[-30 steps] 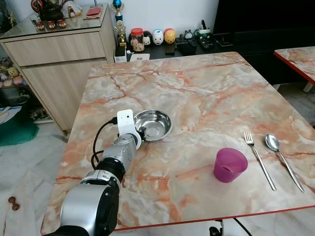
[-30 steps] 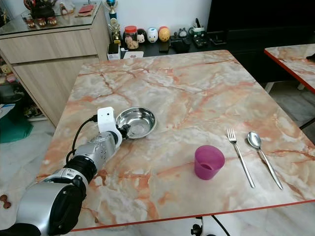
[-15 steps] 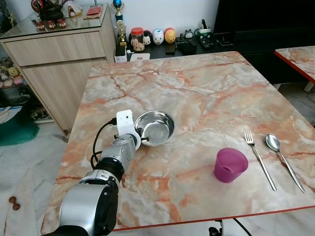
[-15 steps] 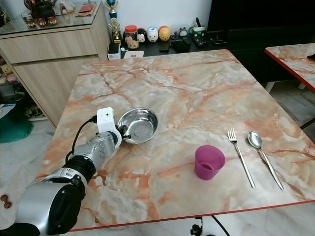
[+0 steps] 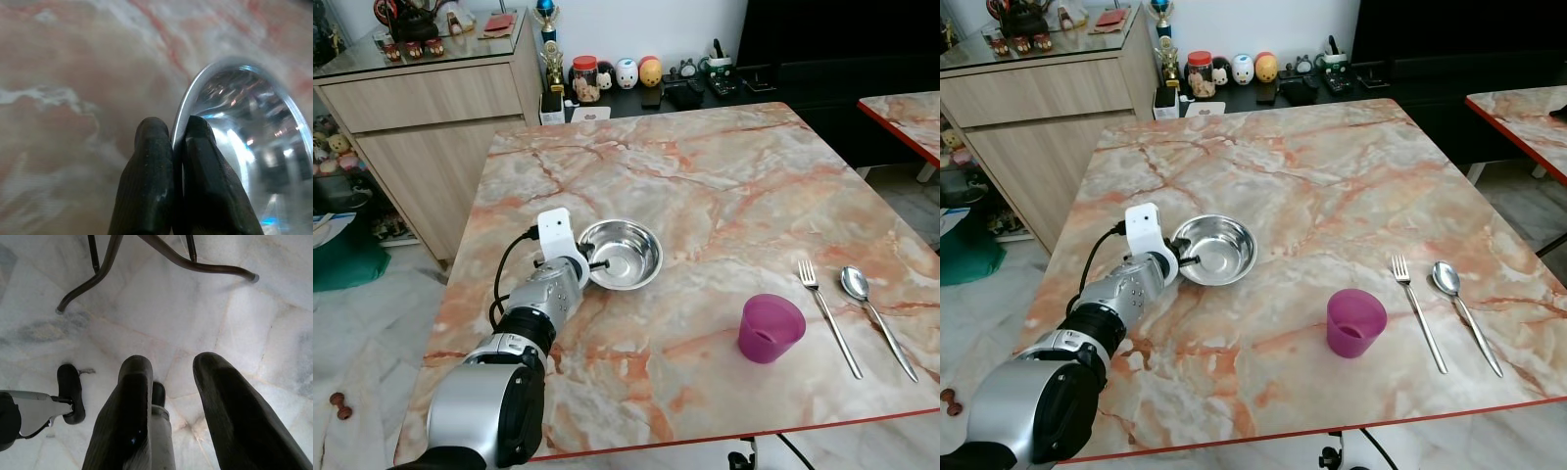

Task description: Setting the table

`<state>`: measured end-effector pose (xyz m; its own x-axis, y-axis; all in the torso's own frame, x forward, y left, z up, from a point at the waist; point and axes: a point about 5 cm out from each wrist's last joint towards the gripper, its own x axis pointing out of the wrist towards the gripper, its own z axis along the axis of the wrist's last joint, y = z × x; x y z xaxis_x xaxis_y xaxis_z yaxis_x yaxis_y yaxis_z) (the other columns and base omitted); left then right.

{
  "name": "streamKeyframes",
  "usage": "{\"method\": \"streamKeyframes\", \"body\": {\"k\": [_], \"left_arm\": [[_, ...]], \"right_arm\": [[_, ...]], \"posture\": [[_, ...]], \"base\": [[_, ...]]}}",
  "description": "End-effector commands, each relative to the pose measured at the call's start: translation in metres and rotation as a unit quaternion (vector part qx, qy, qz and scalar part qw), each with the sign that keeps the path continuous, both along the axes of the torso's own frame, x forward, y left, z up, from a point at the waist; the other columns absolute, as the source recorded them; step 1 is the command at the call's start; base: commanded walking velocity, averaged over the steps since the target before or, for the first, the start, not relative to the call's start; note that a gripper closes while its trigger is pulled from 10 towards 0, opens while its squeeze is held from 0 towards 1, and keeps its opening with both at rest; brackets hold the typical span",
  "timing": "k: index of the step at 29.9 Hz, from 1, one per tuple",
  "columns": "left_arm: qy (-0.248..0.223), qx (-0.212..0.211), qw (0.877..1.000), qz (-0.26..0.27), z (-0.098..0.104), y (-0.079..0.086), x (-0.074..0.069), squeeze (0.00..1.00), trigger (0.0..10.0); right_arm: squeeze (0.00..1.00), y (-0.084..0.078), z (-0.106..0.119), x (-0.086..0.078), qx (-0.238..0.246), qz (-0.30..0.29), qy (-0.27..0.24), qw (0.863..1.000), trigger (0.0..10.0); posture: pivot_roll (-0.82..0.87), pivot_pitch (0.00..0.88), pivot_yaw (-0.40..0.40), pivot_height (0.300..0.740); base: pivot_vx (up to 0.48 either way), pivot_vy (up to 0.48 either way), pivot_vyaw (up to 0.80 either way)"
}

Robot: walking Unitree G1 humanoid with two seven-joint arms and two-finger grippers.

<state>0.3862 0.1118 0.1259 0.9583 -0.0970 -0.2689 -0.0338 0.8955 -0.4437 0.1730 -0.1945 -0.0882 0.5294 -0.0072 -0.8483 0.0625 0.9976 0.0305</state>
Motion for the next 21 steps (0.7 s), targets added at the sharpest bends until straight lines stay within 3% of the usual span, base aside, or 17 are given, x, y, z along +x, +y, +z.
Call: {"method": "streamKeyframes", "body": {"k": [1, 4, 8, 12, 14, 17, 18, 21], "left_arm": [[-0.035, -0.038, 0.999, 0.016, -0.002, 0.009, -0.006, 0.00, 10.0], [-0.063, -0.038, 0.997, 0.000, -0.006, 0.012, -0.015, 0.00, 10.0], [-0.102, -0.074, 0.992, 0.027, -0.006, 0.025, -0.030, 0.00, 10.0], [-0.158, -0.113, 0.978, 0.070, 0.003, 0.044, -0.049, 0.00, 10.0], [-0.163, -0.114, 0.977, 0.073, 0.004, 0.046, -0.051, 0.00, 10.0], [-0.215, -0.114, 0.964, 0.103, 0.018, 0.063, -0.070, 0.00, 10.0], [-0.215, -0.114, 0.964, 0.103, 0.018, 0.063, -0.070, 0.00, 10.0], [-0.238, -0.088, 0.962, 0.103, 0.027, 0.071, -0.082, 0.00, 10.0]], "right_arm": [[0.00, 0.002, 0.001, 0.002, 0.003, 0.001, 0.000, 1.000, 10.0], [0.00, 0.001, 0.001, 0.002, 0.002, 0.003, 0.000, 1.000, 10.0], [0.00, -0.002, 0.001, 0.002, 0.000, 0.003, -0.002, 1.000, 10.0], [0.00, -0.005, 0.002, 0.003, -0.005, -0.001, -0.005, 1.000, 10.0], [0.00, -0.005, 0.002, 0.003, -0.005, 0.000, -0.005, 1.000, 10.0], [0.00, -0.007, 0.003, 0.003, -0.008, 0.002, -0.008, 1.000, 10.0], [0.00, -0.007, 0.003, 0.003, -0.008, 0.002, -0.008, 1.000, 10.0], [0.00, -0.009, 0.003, 0.003, -0.010, 0.002, -0.009, 1.000, 10.0]], "posture": [[-0.02, 0.000, 0.036, 0.740], [-0.02, 0.000, 0.030, 0.740], [-0.02, 0.000, 0.021, 0.740], [0.00, 0.000, 0.003, 0.740], [0.00, 0.000, 0.003, 0.740], [0.01, 0.000, -0.007, 0.740], [0.01, 0.000, -0.007, 0.740], [0.01, 0.000, -0.012, 0.740]], "base": [[0.000, 0.000, 0.00], [0.000, 0.000, 0.00], [0.000, 0.000, 0.00], [0.000, 0.000, 0.00], [0.000, 0.000, 0.00], [0.000, 0.000, 0.00], [0.000, 0.000, 0.00], [0.000, 0.000, 0.00]]}}
